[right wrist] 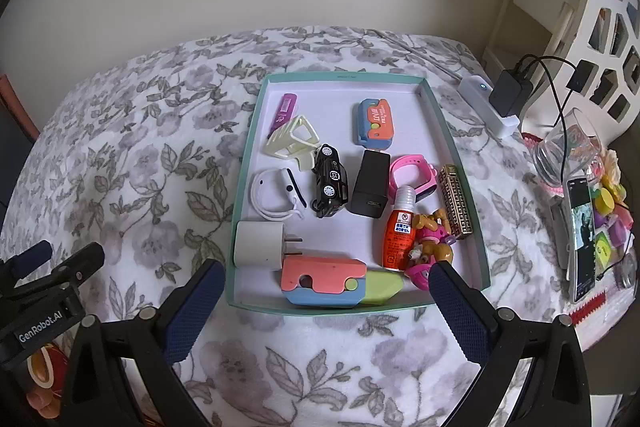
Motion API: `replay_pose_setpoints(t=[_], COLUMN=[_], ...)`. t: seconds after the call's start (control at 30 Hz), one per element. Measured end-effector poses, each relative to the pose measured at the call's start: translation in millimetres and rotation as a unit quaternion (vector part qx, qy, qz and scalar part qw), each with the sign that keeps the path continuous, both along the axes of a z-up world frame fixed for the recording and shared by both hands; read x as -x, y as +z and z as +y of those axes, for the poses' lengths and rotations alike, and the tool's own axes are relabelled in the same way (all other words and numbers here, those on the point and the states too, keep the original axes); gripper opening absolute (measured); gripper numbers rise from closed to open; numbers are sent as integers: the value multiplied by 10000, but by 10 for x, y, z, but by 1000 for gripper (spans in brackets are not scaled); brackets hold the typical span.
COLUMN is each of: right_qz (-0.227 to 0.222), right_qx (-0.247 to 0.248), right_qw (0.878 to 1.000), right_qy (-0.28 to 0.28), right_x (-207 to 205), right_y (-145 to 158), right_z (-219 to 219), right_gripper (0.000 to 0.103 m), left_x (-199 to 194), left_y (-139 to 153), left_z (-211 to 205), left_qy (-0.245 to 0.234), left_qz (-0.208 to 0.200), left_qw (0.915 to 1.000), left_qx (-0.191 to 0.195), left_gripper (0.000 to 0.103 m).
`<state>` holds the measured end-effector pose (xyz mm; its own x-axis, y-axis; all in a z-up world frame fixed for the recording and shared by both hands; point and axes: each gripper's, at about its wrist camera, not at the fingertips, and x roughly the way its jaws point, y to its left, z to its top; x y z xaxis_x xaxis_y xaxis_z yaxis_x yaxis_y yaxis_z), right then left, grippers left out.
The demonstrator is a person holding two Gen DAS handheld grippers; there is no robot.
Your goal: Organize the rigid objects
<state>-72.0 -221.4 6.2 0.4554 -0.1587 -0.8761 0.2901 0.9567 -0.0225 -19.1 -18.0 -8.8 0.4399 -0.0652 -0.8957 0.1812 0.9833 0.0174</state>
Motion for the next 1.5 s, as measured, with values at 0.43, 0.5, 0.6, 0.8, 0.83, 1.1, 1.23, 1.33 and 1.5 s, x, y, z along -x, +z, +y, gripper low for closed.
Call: replay_pose_setpoints(t=[0.43,0.5,0.6,0.8,0.83,1.1,1.23,1.33,1.5], right_qz=[44,42,45,47,47,50,58,56,61], right_qx=[49,46,48,52,52,60,64,65,68], right_qw=[10000,10000,10000,10000,10000,10000,9999,10000,9999], right_qy=[63,56,49,54,51,53,51,51,49], right_x=[-9,-12,-14,-13,-16,-19,-16,-4,-13], right_y=[-24,-25,-26,-29,-29,-33,-36,-40,-42], right_z=[-2,6,9,3,7,11,6,-10,1], right_gripper=[103,103,103,103,103,103,103,103,103], left_x=[-9,-9,-10,0,-2,1,-1,-5,-4], left_y=[1,1,3,11,10,19,17,15,10], left_z=[7,7,-1,-42,-45,-51,-52,-42,-31], left_qy=[31,59,87,59,53,96,89,119,183], left_qz=[0,3,-11,-53,-58,-95,-95,-91,-85], left_qw=[10000,10000,10000,9999,9999,9998,9998,9998,9996], left_qx=[-13,-16,-29,-65,-79,-125,-139,-159,-172], left_gripper=[91,91,91,91,91,91,91,91,91])
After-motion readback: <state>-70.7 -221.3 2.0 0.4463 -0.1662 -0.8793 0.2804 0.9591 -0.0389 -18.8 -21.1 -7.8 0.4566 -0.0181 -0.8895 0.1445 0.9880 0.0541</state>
